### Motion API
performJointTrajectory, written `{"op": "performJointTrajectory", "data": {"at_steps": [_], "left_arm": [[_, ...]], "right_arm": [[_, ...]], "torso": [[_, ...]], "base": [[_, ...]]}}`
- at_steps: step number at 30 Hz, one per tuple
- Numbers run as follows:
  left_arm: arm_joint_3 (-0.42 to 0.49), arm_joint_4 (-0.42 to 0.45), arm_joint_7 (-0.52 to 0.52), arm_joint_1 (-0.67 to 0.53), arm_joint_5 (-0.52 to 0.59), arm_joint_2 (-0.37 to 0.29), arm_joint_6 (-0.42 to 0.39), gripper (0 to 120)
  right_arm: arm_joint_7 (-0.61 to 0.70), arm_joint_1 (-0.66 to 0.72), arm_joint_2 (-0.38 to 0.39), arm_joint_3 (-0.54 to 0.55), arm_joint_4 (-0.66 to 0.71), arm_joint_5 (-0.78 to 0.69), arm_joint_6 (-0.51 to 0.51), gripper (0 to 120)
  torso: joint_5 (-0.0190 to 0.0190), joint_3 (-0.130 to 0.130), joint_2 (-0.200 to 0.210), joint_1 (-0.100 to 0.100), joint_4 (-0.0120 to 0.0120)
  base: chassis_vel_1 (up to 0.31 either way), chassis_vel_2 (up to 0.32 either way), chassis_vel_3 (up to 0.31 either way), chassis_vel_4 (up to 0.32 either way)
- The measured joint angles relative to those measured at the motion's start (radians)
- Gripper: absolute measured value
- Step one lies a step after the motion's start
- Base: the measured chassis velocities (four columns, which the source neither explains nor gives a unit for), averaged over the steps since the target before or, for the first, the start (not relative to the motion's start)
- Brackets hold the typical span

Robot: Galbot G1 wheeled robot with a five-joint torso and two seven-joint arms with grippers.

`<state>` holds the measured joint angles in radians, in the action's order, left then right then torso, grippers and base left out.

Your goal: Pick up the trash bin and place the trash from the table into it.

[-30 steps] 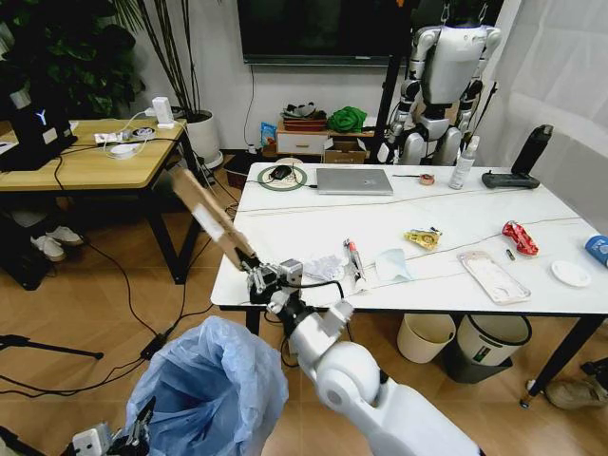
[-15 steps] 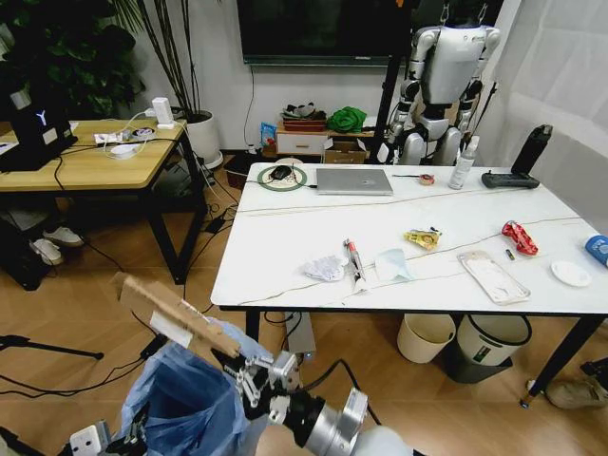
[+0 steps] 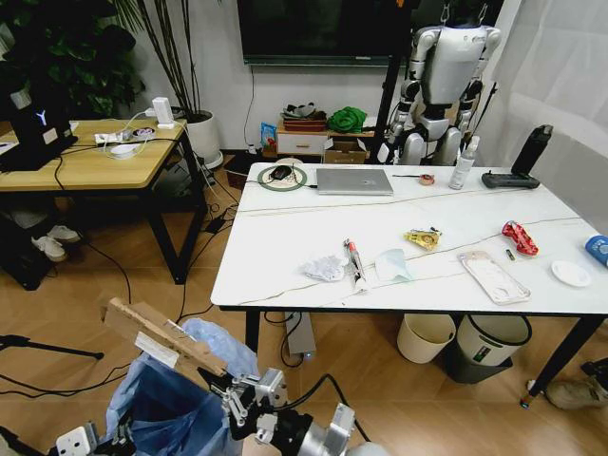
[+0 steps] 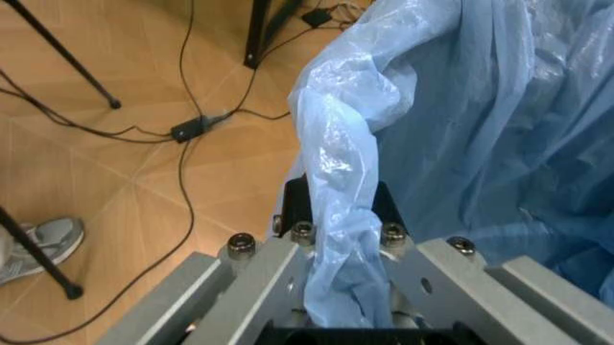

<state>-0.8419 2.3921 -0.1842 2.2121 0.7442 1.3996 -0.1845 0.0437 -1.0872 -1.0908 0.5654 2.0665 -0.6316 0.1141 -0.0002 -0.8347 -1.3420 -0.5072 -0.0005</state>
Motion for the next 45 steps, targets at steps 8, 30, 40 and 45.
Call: {"op": "performJointTrajectory", "data": {"at_steps": [8, 30, 40, 45], "left_arm": [[-0.008, 0.005, 0.0, -0.007, 0.01, -0.008, 0.001, 0], [-0.023, -0.008, -0.004, -0.033, 0.044, -0.022, 0.002, 0], [-0.006, -0.015, 0.036, -0.023, 0.029, -0.003, 0.018, 0], [-0.001, -0.017, 0.053, -0.018, 0.011, 0.002, 0.028, 0]], "right_arm": [[0.0, 0.019, -0.042, 0.003, -0.033, -0.021, -0.014, 0], [-0.047, -0.047, 0.073, -0.252, 0.098, -0.04, -0.001, 83], [0.082, -0.049, -0.019, -0.415, 0.039, -0.009, -0.126, 100], [0.169, -0.024, -0.054, -0.543, -0.029, 0.058, -0.291, 100]], "torso": [[0.0001, 0.0, 0.0, 0.0, 0.0001], [0.0002, 0.0, 0.0, 0.0, 0.0001], [0.0004, 0.0, 0.0, 0.0, 0.0001], [0.0004, 0.0, 0.0, 0.0, 0.0002]], "base": [[0.0, 0.0, 0.0, 0.0], [0.0, 0.0, 0.0, 0.0], [0.0, 0.0, 0.0, 0.0], [0.0, 0.0, 0.0, 0.0]]}}
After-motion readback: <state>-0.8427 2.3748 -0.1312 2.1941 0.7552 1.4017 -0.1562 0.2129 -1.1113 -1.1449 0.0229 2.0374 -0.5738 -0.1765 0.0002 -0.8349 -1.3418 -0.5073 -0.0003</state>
